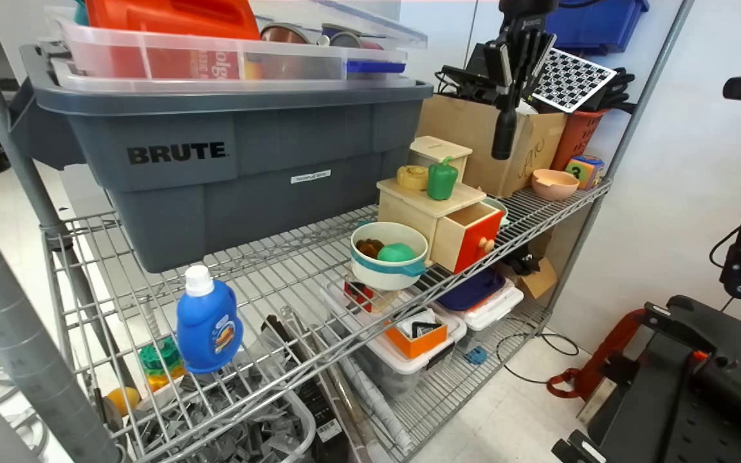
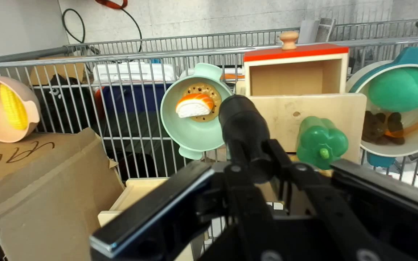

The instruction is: Pick up the bottle and put it in the bowl

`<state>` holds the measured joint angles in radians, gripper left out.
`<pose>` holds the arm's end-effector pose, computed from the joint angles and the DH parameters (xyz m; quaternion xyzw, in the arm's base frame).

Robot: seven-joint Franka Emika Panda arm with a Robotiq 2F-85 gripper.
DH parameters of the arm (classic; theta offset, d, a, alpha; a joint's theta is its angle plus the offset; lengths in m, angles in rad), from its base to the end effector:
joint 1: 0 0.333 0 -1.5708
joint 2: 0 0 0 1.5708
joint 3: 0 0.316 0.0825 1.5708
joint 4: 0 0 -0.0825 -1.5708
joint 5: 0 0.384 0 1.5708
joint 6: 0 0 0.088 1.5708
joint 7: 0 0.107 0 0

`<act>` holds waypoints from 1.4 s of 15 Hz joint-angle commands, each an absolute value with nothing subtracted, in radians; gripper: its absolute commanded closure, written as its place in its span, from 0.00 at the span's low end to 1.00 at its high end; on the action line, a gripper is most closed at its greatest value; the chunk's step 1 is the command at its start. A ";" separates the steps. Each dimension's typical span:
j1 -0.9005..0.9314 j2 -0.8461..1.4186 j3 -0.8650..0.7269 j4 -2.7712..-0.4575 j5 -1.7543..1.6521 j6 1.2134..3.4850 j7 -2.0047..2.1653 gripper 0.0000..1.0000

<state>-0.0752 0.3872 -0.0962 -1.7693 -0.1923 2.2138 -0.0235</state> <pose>0.6459 -0.1128 0.3509 0.9948 -0.0142 0.0191 0.0988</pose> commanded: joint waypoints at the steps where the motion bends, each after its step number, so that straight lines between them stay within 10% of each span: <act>1: -0.079 0.383 -0.096 -1.761 -0.185 2.200 -0.033 0.95; 21: -0.154 0.599 -0.096 -1.466 -0.110 2.090 -0.080 0.95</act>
<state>-0.1471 0.5445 -0.0983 -1.5592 -0.1283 2.1446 -0.0558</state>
